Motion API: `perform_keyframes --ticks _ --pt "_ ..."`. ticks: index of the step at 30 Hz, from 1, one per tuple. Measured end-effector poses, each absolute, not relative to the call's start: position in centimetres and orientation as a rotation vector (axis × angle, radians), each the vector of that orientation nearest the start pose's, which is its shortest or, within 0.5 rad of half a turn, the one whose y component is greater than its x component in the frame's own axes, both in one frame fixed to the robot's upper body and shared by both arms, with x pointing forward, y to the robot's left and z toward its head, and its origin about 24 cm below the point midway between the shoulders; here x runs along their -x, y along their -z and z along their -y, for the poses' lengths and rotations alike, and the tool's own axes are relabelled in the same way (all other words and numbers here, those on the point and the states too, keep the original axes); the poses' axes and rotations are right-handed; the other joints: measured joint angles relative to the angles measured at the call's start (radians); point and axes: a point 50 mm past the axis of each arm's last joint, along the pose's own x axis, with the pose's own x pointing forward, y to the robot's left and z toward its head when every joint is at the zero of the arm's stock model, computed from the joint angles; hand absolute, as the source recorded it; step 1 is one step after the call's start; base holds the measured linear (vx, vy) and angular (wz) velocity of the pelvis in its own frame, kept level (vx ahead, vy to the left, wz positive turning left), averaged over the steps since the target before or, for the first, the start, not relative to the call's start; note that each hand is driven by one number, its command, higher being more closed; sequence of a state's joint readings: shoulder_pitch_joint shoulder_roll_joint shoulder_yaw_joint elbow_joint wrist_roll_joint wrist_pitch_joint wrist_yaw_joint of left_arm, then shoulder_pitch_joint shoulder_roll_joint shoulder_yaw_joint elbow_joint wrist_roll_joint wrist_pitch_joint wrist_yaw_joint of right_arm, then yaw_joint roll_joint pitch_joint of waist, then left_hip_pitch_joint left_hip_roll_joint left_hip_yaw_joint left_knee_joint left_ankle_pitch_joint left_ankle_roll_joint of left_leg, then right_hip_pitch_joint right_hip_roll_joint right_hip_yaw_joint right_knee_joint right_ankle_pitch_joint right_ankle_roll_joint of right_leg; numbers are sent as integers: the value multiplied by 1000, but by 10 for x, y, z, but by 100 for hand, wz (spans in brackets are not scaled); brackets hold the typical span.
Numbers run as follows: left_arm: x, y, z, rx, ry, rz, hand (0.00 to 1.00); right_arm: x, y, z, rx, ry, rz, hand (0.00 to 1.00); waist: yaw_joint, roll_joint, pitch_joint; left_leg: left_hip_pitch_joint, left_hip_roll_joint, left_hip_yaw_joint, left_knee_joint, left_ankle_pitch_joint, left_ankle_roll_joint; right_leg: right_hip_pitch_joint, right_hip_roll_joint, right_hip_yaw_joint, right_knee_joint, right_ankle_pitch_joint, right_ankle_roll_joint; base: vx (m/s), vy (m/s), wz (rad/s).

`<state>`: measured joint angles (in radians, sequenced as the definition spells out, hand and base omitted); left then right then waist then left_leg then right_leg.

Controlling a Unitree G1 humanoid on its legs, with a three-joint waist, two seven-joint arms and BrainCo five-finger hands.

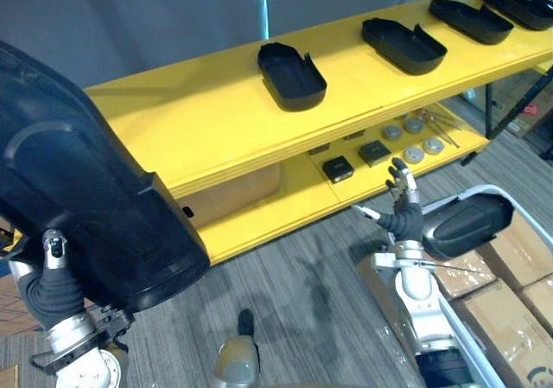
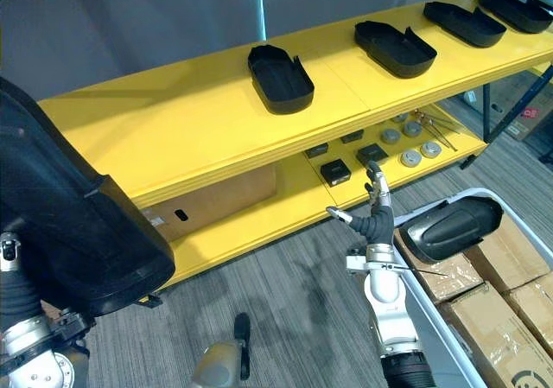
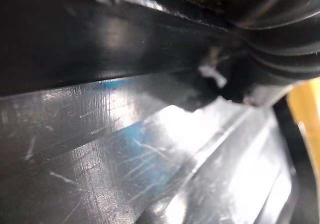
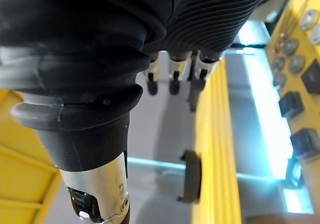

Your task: Walk over and take plastic housings, then place them on the shelf

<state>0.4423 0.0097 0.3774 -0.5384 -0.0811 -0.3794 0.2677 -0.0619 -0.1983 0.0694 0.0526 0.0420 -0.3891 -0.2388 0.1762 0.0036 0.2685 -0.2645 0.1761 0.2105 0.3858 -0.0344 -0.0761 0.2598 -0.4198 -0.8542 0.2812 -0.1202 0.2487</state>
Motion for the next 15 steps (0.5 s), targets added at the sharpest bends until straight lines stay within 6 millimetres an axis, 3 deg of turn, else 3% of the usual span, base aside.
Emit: perform_keyframes --ticks 1,3,5,6,7,8,9,10,11,12,13,15 --pt "-126 -125 -255 -157 -672 545 100 -258 -85 174 94 132 411 0 1 14 11 -25 21 -12 93 -55 0 6 -6 9 33 -30 10 -46 144 -10" --pt "-124 -128 -256 -171 -676 573 100 -258 -85 172 96 140 414 0 3 12 11 -54 25 -29 184 -114 5 21 -19 9 63 -61 23 -4 122 8" --pt "-122 -133 -259 -194 -684 611 100 -257 -85 172 71 165 419 0 6 -6 11 -78 14 -37 254 -173 26 35 -31 8 63 -75 20 96 162 23" --pt "-122 -140 -262 -224 -678 640 100 -254 -83 172 44 189 416 0 9 -29 13 -77 -19 -38 272 -211 39 56 -47 14 72 -83 -28 133 181 38" --pt "-124 -142 -262 -234 -673 650 100 -251 -81 173 37 201 416 0 6 -34 11 -75 -32 -42 276 -226 36 50 -57 42 117 -65 -103 270 311 82" --pt "-128 -147 -263 -248 -661 678 100 -243 -80 177 43 206 418 0 -13 -33 7 -56 -78 -74 254 -240 57 -55 -84 289 289 73 -235 223 256 86" --pt "-130 -151 -264 -260 -653 696 100 -241 -82 177 43 201 427 0 -25 -39 6 -44 -97 -90 229 -239 61 -99 -81 396 352 135 -217 332 305 112" --pt "-137 -158 -265 -274 -632 726 100 -239 -88 179 44 199 461 0 -40 -34 8 -31 -114 -130 198 -233 71 -166 -39 518 464 61 -143 287 132 108" --pt "-146 -164 -266 -281 -608 752 100 -236 -97 180 45 193 516 0 -62 -49 1 3 -137 -170 140 -217 97 -239 21 589 566 -52 -120 383 99 113" --pt "-153 -166 -267 -277 -601 756 100 -236 -106 181 48 178 572 0 -72 -60 -6 65 -159 -183 72 -203 99 -283 64 598 574 -117 -133 357 62 80" --pt "-156 -165 -268 -271 -602 752 100 -235 -111 181 52 172 603 0 -73 -60 -6 98 -164 -184 43 -193 90 -298 83 591 549 -139 -146 398 42 45" --pt "-169 -164 -267 -240 -594 738 100 -235 -126 188 84 170 688 0 -87 -39 -17 161 -166 -223 -12 -189 86 -368 160 583 398 -184 -183 331 5 55"
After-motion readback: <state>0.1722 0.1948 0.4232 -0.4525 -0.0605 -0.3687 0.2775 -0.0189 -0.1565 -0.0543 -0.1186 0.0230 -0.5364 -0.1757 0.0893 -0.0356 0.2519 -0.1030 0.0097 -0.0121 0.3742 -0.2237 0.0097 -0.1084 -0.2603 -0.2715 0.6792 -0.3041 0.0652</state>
